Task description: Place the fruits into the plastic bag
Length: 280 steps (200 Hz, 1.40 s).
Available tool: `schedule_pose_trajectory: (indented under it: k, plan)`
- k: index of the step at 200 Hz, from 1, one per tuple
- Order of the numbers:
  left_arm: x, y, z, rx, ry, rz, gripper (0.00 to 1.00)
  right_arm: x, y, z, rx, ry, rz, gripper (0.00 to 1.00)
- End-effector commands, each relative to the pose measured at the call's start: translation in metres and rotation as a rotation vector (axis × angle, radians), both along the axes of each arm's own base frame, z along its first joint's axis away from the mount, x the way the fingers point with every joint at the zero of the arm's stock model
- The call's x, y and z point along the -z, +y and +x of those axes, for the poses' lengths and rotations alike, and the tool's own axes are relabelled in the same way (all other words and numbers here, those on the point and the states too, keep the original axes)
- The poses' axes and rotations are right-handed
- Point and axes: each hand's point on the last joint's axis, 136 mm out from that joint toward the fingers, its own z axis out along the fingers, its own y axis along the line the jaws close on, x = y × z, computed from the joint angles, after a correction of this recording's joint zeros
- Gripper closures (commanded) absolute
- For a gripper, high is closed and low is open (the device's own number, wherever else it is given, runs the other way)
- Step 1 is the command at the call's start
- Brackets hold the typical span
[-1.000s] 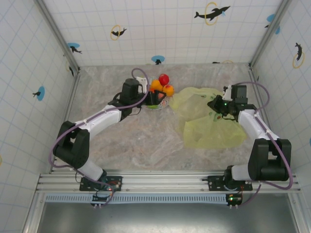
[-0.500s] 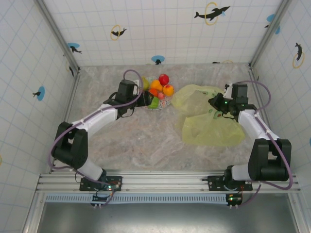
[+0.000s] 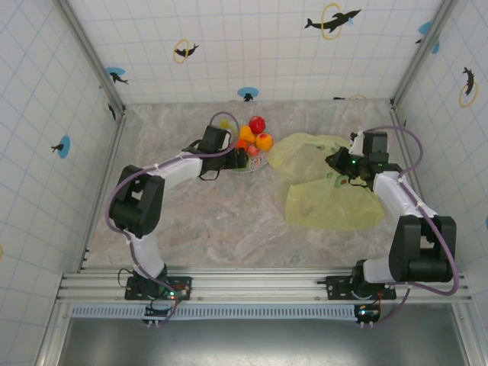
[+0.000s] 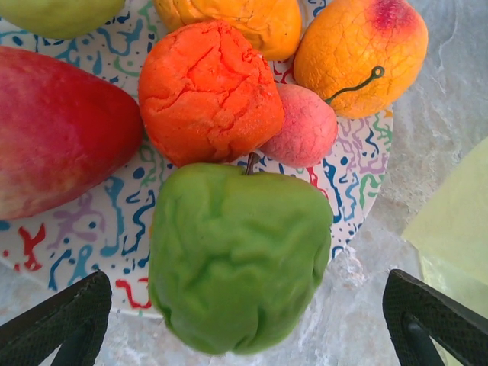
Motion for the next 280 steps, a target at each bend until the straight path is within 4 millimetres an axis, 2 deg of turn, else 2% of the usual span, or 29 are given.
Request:
schedule_pose_trajectory:
  k: [1,33,70,129,161,184,198,217,234,259,280]
  plan:
    - [0.002,-0.008,0.007,0.024,0.000,0.009,0.06,-0.005,0.005,0.004,-0.033,-0.027,0.016,1.00]
    - [0.012,-0.013,0.012,0.034,0.021,0.008,0.08,-0.004,0.004,0.005,-0.034,-0.024,0.016,1.00]
    - [0.020,-0.020,0.012,0.054,0.041,0.002,0.15,-0.006,0.005,0.007,-0.035,-0.029,0.017,1.00]
    - [0.029,-0.021,0.010,0.058,0.061,0.005,0.20,-0.004,0.004,0.005,-0.035,-0.026,0.012,1.00]
    - [0.018,-0.015,0.007,0.045,0.027,0.001,0.31,-0.003,0.004,0.003,-0.034,-0.022,0.006,1.00]
    - [-0.007,-0.010,0.000,0.033,-0.040,-0.035,0.39,-0.002,0.003,0.001,-0.033,-0.021,0.005,1.00]
    - [-0.021,-0.005,-0.014,0.030,-0.065,-0.062,0.43,-0.001,0.004,0.001,-0.038,-0.018,0.005,1.00]
    - [-0.037,-0.003,-0.043,0.061,-0.106,-0.110,0.46,0.000,0.005,-0.001,-0.049,-0.006,0.010,1.00]
    - [-0.034,-0.008,-0.082,0.139,-0.126,-0.128,0.48,-0.002,0.006,-0.001,-0.049,-0.005,0.019,1.00]
    - [-0.034,-0.037,-0.134,0.311,-0.190,-0.138,0.48,-0.006,0.010,0.001,-0.052,-0.003,0.052,1.00]
    - [-0.034,-0.069,-0.159,0.444,-0.251,-0.096,0.49,-0.010,0.010,0.002,-0.054,0.004,0.047,1.00]
